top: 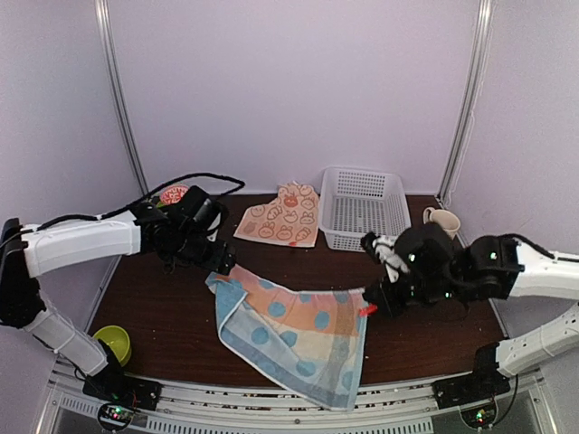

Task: Roll the towels
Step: Pick up the towel from the center of the board.

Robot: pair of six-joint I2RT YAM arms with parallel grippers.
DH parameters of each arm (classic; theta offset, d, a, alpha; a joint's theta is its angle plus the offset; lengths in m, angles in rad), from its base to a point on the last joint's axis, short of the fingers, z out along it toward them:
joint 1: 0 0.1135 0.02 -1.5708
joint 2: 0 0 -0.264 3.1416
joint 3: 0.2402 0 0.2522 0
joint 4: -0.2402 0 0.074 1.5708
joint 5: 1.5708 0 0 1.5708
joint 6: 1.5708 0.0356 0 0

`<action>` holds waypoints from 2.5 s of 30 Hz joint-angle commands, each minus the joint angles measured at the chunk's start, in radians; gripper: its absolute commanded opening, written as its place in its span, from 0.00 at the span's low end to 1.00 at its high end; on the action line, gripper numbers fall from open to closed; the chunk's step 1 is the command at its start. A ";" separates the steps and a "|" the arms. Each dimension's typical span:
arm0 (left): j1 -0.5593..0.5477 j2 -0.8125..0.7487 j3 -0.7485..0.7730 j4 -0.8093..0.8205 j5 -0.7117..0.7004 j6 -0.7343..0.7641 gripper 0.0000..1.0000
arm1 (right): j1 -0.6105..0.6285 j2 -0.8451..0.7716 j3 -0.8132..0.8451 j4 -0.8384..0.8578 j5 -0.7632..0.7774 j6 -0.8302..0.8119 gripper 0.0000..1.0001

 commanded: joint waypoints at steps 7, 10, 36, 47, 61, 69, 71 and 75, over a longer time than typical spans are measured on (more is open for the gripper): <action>0.009 -0.475 -0.096 0.070 -0.208 -0.057 0.87 | -0.004 -0.024 0.503 0.080 -0.060 -0.221 0.00; 0.008 -0.488 -0.173 0.071 -0.204 -0.064 0.88 | -0.010 -0.069 0.228 0.121 -0.056 -0.126 0.00; -0.025 -0.685 -0.293 0.198 -0.130 -0.059 0.84 | 0.111 0.193 0.794 0.137 -0.223 -0.168 0.00; -0.024 -0.905 -0.375 0.155 -0.115 -0.035 0.84 | -0.083 -0.031 0.355 0.302 -0.101 -0.053 0.00; -0.025 -0.258 -0.356 0.315 0.142 0.003 0.76 | -0.110 -0.378 -0.181 0.137 0.011 -0.069 0.00; -0.025 -0.068 -0.313 0.343 0.350 0.102 0.73 | -0.112 -0.440 -0.213 0.052 0.050 -0.051 0.00; -0.025 -0.065 -0.328 0.375 0.423 0.110 0.77 | -0.113 -0.457 -0.216 0.038 0.055 -0.044 0.00; -0.025 -0.004 -0.315 0.371 0.502 0.099 0.79 | -0.113 -0.477 -0.223 0.029 0.059 -0.025 0.00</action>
